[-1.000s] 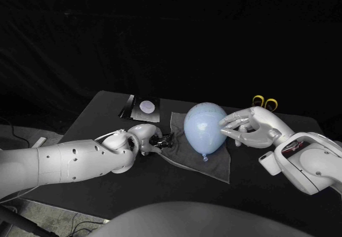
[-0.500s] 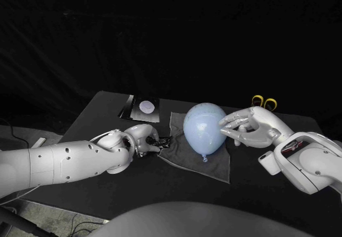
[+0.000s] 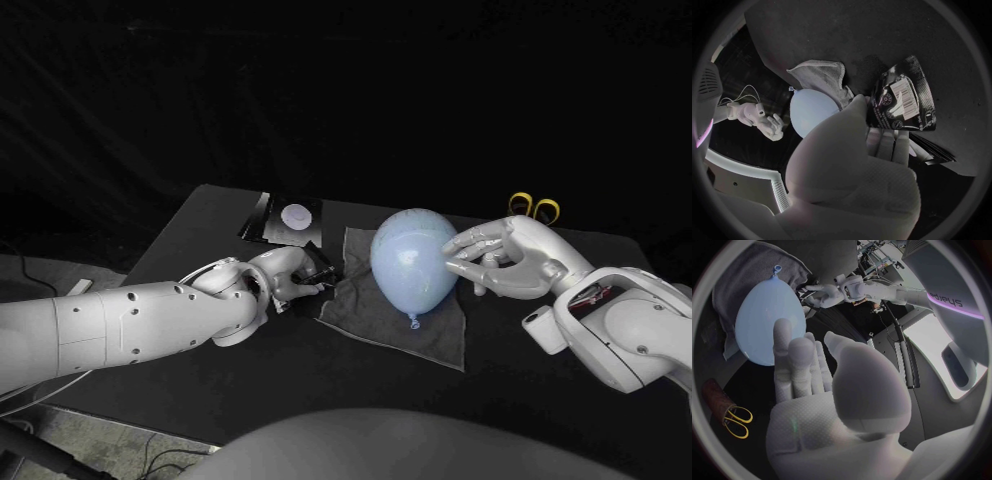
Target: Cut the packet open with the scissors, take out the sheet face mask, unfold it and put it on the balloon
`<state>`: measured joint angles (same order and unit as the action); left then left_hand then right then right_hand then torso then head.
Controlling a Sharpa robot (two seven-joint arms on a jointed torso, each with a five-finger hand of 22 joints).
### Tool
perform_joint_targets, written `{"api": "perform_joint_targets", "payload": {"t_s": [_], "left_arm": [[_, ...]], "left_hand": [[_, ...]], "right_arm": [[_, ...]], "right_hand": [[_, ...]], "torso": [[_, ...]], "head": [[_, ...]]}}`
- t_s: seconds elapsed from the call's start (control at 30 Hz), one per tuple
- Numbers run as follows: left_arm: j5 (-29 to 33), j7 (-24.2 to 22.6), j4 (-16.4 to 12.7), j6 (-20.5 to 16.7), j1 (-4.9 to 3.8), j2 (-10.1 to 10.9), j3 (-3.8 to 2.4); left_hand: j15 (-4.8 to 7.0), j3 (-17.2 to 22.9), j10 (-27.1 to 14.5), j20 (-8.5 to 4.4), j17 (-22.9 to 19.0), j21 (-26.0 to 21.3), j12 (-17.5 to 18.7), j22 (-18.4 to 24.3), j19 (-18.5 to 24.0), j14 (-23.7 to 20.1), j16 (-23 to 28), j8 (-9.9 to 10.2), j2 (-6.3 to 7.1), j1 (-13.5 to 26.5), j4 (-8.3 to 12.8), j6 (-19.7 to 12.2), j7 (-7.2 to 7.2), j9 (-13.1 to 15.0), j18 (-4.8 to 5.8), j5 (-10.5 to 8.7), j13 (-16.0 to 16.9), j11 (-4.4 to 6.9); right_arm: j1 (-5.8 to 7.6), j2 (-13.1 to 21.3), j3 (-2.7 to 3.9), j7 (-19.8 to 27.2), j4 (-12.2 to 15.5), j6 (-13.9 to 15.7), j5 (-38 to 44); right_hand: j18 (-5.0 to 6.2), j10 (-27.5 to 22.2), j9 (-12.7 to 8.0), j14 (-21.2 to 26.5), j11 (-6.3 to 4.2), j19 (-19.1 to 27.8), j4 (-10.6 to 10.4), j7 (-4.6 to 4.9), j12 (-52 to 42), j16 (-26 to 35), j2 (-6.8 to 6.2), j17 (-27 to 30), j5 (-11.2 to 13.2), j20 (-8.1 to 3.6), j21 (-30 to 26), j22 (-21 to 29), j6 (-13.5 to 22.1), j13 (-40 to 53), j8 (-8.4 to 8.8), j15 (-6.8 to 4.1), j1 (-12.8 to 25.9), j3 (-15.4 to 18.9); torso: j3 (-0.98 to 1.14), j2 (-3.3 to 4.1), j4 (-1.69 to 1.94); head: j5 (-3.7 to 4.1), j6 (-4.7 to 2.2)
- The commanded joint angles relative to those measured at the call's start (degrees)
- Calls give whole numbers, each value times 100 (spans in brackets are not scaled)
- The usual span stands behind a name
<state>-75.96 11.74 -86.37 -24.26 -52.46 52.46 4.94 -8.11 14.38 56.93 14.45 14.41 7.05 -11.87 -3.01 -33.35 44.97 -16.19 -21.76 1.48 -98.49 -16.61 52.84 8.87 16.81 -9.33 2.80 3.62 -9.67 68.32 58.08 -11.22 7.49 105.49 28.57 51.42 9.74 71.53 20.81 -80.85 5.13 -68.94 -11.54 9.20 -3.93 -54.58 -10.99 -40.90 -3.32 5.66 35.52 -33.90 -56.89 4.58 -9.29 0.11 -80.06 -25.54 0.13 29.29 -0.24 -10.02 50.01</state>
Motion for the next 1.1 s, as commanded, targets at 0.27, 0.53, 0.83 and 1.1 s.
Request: {"api": "perform_joint_targets", "payload": {"t_s": [0.27,0.53,0.83,1.1], "left_arm": [[984,-698,1,280,17,37,-12],[2170,-944,-106,911,-342,119,-159],[2951,-1186,-124,1134,-1017,173,-270],[3577,-1773,-167,1133,-1326,165,-313]], "left_hand": [[-7,1301,560,216,-122,418,499,-138,-788,518,129,-106,296,185,35,152,-8,109,-86,-5,-3,88],[15,1454,664,225,-142,422,594,-124,-853,588,181,-160,433,344,75,177,30,156,-50,-6,1,117],[29,1519,708,228,-148,424,638,-120,-890,618,204,-184,462,392,127,171,62,180,-21,-6,3,137],[59,1485,827,227,-137,434,672,-115,-965,714,204,-271,556,548,173,222,45,242,6,-6,10,167]], "right_arm": [[-4,-24,3,70,-40,-43,8],[2,-32,6,108,-70,-24,-17],[159,-97,27,213,-231,-23,-268],[471,-146,48,274,-373,-38,-512]], "right_hand": [[60,7,6,44,-23,58,-15,7,-1,47,47,21,-40,8,-23,-10,36,9,-36,-10,18,-42],[61,2,8,50,-26,67,-5,4,2,61,63,38,-46,8,-23,-16,39,10,-39,-11,3,-58],[-5,51,26,-132,-47,-113,92,-11,-13,-358,114,-450,-46,-5,429,-474,26,26,-75,-32,-86,-137],[-210,296,34,-467,-108,-607,218,-43,-85,-1463,129,-1703,-18,-49,1715,-1755,53,107,-84,-78,-81,-202]], "torso": [[-3,3,1],[-1,9,-9],[-1,-7,-6],[-1,-5,-11]], "head": [[64,-113],[129,-234],[210,-411],[323,-674]]}}
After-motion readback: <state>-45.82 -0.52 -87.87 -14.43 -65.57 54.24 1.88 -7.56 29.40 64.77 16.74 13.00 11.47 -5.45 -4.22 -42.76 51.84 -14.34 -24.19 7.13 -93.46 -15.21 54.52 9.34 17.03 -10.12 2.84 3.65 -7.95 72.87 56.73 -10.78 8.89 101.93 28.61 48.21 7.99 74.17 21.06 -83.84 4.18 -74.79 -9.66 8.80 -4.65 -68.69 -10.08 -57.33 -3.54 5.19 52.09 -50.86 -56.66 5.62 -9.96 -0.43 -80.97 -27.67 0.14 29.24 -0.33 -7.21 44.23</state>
